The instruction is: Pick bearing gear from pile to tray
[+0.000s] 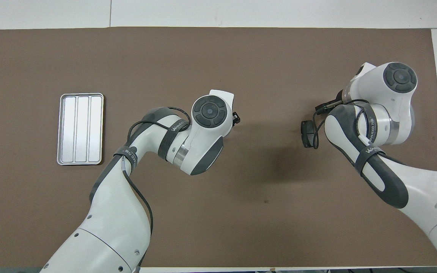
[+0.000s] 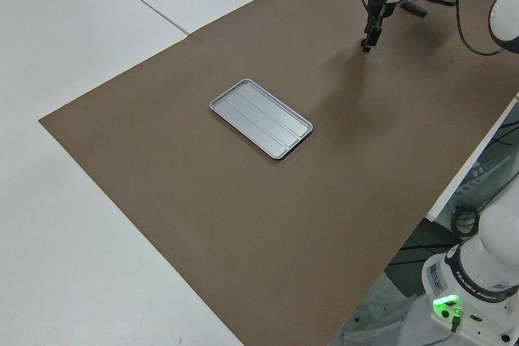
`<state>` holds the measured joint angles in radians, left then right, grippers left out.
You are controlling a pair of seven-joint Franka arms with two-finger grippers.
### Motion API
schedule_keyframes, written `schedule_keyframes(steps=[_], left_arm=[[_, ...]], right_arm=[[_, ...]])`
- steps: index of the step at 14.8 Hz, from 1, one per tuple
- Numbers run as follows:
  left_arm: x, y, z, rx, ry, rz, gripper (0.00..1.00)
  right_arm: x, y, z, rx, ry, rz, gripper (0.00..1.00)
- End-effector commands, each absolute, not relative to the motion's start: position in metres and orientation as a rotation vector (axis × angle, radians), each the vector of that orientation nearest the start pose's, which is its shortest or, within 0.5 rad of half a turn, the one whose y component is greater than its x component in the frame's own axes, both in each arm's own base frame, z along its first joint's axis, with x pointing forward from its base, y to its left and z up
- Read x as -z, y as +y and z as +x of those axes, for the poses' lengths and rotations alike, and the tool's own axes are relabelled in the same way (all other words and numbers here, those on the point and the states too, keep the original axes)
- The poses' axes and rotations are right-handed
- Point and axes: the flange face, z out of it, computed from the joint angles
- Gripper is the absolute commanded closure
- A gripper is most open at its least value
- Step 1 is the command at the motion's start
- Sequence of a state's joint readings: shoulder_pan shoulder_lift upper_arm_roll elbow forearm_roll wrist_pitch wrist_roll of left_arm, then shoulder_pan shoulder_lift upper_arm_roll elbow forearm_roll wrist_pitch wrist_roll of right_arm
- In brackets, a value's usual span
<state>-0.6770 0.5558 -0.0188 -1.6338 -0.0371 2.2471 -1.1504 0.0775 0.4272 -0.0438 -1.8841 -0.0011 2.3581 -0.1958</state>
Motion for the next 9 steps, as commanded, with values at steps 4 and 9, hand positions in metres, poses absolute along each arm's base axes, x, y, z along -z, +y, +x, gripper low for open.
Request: schedule_keyframes(steps=[4,9], left_arm=[[-0.3059,-0.4397,0.5239,0.003,-0.772,-3.095,0.13],[-0.3037,-0.4397,0.5255,0.004,-0.779,-3.097,0.24]], right_arm=[[-0.2854,0.0299,0.6343,0.066,-0.337,-3.124,0.25],[-0.2941,0.0281,0.6351,0.054,-0.346,-3.123,0.57]])
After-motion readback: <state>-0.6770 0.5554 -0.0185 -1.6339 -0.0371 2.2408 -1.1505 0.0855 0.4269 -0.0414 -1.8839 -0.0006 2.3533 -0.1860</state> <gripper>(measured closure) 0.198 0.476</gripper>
